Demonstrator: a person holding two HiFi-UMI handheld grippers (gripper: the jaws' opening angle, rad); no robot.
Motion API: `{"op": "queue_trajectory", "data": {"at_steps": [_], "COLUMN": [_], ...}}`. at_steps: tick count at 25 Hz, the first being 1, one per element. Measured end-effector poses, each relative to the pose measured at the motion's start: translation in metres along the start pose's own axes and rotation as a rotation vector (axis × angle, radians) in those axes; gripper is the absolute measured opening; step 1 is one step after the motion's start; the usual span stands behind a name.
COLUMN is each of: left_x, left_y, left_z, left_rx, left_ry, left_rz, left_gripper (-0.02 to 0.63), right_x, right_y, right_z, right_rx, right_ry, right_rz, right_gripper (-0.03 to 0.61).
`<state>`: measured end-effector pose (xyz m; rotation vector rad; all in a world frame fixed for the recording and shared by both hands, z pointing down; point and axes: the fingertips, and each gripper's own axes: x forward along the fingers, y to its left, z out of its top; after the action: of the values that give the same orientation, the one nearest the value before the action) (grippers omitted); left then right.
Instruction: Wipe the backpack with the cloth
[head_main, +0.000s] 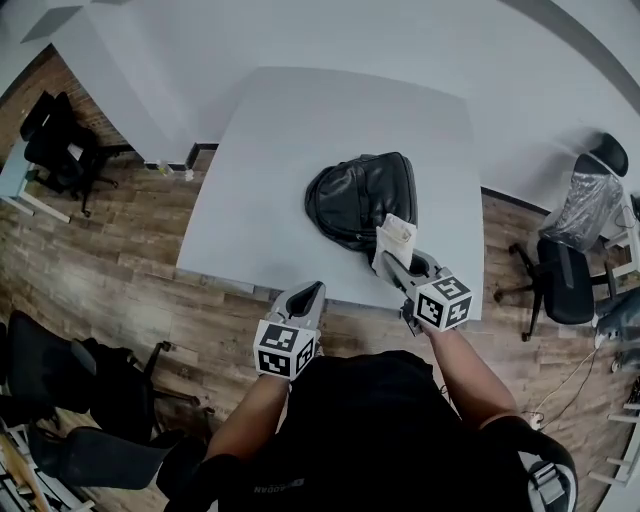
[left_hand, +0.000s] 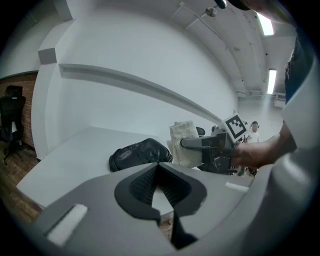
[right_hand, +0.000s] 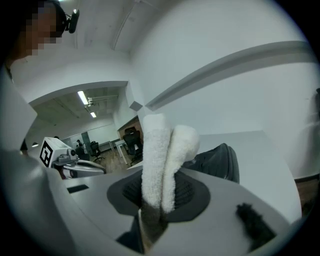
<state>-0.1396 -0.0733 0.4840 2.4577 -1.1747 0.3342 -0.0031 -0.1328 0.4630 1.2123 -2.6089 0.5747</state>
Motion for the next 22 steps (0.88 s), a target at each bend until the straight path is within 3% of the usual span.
{"op": "queue_trajectory", "data": {"at_steps": [7, 13, 17, 22], "left_x": [0.01, 0.029, 0.046, 0.061], "left_y": [-0.065, -0.144, -0.201, -0.262], "left_z": [-0.035, -0.052, -0.057, -0.064], "left_rx": [-0.149, -0.137, 0.013, -0.069], "left_ry": [-0.003, -0.008, 0.021, 0.037], "left_rz": [0.082, 0.106, 0.114, 0.039], "left_gripper": [0.006, 0.006, 0.006, 0.008], "right_x": [-0.054, -0.123, -0.169, -0.21], "right_y": [0.009, -0.015, -0.038, -0.058], "right_z": [-0.034, -0.07, -0.09, -0.117], "right_rx": [-0.038, -0.002, 0.005, 0.047], "right_ry": [0.048, 0.064, 0.066, 0.092], "right_rz": [0.148, 0.184, 0.185, 0.175], "right_gripper": [0.086, 0.086, 0.086, 0.086]}}
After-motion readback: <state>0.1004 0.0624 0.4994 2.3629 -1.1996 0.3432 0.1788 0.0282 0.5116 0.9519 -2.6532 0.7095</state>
